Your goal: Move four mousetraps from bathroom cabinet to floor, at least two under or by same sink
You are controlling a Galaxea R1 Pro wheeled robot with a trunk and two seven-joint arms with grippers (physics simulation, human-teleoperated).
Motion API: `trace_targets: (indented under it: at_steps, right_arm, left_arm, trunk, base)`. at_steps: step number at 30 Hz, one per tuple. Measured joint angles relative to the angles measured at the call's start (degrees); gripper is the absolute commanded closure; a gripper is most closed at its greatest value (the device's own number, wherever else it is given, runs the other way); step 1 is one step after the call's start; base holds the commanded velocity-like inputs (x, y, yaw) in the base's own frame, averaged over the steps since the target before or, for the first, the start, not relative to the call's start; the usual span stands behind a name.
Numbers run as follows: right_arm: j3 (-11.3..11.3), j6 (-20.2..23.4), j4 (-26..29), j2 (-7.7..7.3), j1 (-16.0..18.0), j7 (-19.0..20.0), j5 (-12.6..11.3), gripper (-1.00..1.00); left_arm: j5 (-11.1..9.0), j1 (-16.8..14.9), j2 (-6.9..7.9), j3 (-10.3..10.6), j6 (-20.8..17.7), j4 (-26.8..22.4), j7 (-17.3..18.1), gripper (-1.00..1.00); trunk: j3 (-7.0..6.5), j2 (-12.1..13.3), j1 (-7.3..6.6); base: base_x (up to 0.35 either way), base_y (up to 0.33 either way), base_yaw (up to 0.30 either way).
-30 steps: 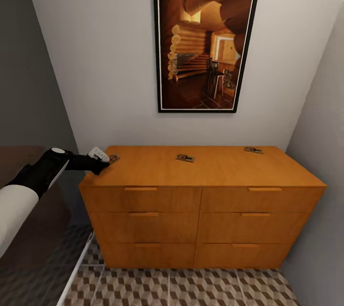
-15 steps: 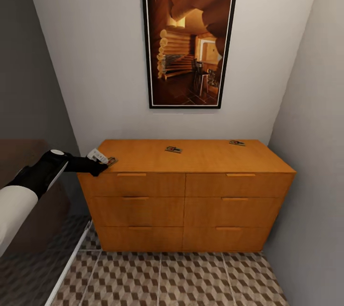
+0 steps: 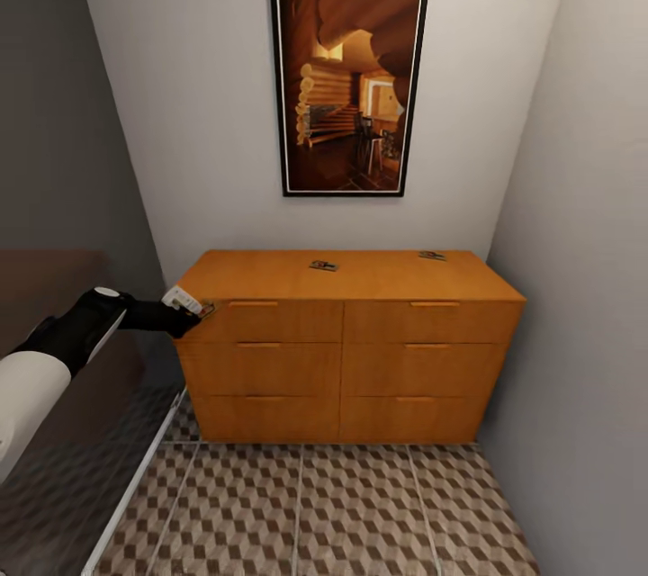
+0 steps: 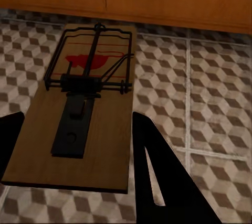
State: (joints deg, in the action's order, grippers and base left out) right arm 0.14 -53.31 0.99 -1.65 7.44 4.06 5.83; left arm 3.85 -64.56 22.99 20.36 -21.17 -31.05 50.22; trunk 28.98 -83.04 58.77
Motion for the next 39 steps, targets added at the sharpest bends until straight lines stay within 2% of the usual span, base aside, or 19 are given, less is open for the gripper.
trace_targets:
  at_steps: [7, 15, 17, 19, 20, 21, 25, 27, 33, 36, 39]
  right_arm:
    - [0.0, 0.0, 0.0, -0.02, 0.0, 0.0, 0.0, 1.0]
    - [0.0, 0.0, 0.0, -0.01, 0.0, 0.0, 0.0, 1.0]
    - [0.0, 0.0, 0.0, 0.0, 0.0, 0.0, 0.0, 1.0]
    - [0.0, 0.0, 0.0, -0.01, 0.0, 0.0, 0.0, 1.0]
    - [0.0, 0.0, 0.0, -0.01, 0.0, 0.0, 0.0, 1.0]
    - [0.0, 0.0, 0.0, -0.01, 0.0, 0.0, 0.0, 1.0]
    - [0.0, 0.0, 0.0, 0.0, 0.0, 0.0, 0.0, 1.0]
    - [0.0, 0.0, 0.0, 0.0, 0.0, 0.0, 0.0, 1.0]
    - [0.0, 1.6, 0.1, 0.03, 0.0, 0.0, 0.0, 1.0]
    - [0.0, 1.8, 0.1, 0.12, 0.0, -0.1, 0.1, 1.0]
    - [0.0, 1.9, 0.2, 0.19, 0.0, -0.3, 0.1, 1.0]
  left_arm:
    - [0.0, 0.0, -0.19, 0.0, 0.0, 0.6, -0.1, 1.0]
    - [0.1, 0.0, -1.83, 0.3, 0.7, 8.3, -0.5, 1.0]
    - [0.0, 0.0, -2.06, 0.4, 2.5, 10.3, -0.6, 1.0]
    - [0.0, 0.5, -2.88, 0.8, 9.4, 15.9, -0.8, 1.0]
    - [-0.1, 0.7, -3.04, 0.7, 10.8, 17.4, -0.9, 1.0]
    - [0.0, 1.1, -3.36, 1.1, 13.7, 21.8, -1.5, 1.0]
    - [-0.2, 2.0, -3.66, 1.1, 17.0, 30.6, -4.0, 1.0]
    - [-0.3, 4.1, -3.71, 1.0, 18.8, 33.6, -6.0, 1.0]
    - [-0.3, 11.4, -3.83, 0.8, 20.3, 34.8, -11.8, 1.0]
    - [-0.4, 14.0, -4.53, 0.6, 20.9, 35.0, -15.0, 1.0]
    - [-0.4, 16.5, -6.1, 0.5, 21.3, 35.1, -20.0, 1.0]
  trunk:
    - [0.0, 0.0, -0.02]
    - [0.0, 0.0, -0.04]
    - [0.0, 0.0, -0.04]
    - [0.01, 0.0, -0.03]
    - [0.01, 0.0, -0.03]
    - [0.01, 0.0, -0.03]
    - [0.01, 0.0, -0.03]
    - [0.01, 0.0, -0.03]
    - [0.01, 0.0, -0.04]
    - [0.01, 0.0, -0.04]
    - [0.01, 0.0, -0.04]
  base:
    - [-0.212, 0.0, 0.0]
    - [-0.016, 0.0, 0.0]
    - [-0.001, 0.0, 0.0]
    - [0.0, 0.0, 0.0]
    - [0.0, 0.0, 0.0]
    - [0.0, 0.0, 0.0]
    - [0.0, 0.0, 0.0]
    - [0.0, 0.0, 0.0]
    - [0.0, 0.0, 0.0]
    - [0.0, 0.0, 0.0]
    - [0.0, 0.0, 0.0]
